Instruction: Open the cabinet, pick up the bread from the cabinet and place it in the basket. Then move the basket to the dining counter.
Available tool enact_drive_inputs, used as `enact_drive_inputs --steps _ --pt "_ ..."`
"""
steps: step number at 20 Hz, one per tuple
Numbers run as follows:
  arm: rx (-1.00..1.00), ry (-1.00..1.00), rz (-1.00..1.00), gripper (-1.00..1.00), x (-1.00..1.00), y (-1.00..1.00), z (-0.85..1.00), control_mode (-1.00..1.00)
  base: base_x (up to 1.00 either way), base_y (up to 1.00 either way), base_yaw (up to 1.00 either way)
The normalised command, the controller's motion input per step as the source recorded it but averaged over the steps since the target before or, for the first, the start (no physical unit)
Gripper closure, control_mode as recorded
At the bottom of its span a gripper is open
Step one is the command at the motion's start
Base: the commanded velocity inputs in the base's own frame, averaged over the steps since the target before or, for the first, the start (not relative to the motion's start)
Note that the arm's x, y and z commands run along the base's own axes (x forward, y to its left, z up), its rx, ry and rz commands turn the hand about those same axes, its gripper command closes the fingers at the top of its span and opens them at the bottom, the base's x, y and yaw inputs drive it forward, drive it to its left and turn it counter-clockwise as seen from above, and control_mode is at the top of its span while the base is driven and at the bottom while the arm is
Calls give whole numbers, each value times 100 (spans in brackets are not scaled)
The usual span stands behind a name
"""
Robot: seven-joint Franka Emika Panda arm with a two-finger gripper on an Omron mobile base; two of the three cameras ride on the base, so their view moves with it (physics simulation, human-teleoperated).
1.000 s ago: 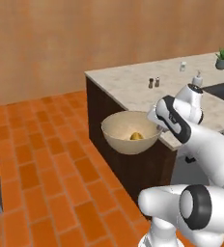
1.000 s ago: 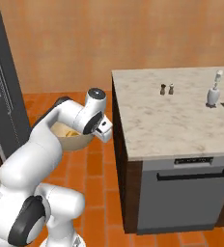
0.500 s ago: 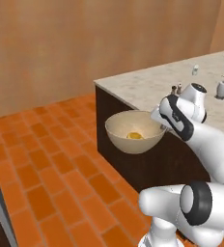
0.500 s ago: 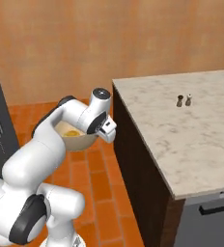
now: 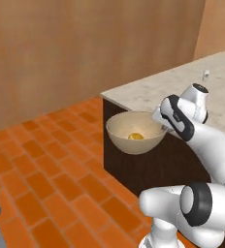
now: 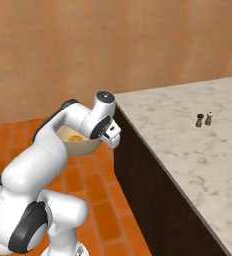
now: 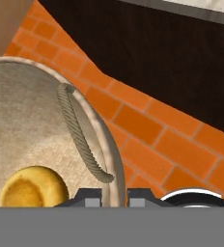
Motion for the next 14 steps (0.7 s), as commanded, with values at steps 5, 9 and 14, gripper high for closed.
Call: enact_drive_inputs --steps 5,9,14 --pt "0 0 0 100 0 0 0 100 100 49 -25" --pt "0 0 0 100 0 0 0 100 96 76 -31" --pt "0 0 0 100 0 0 0 100 41 63 -68"
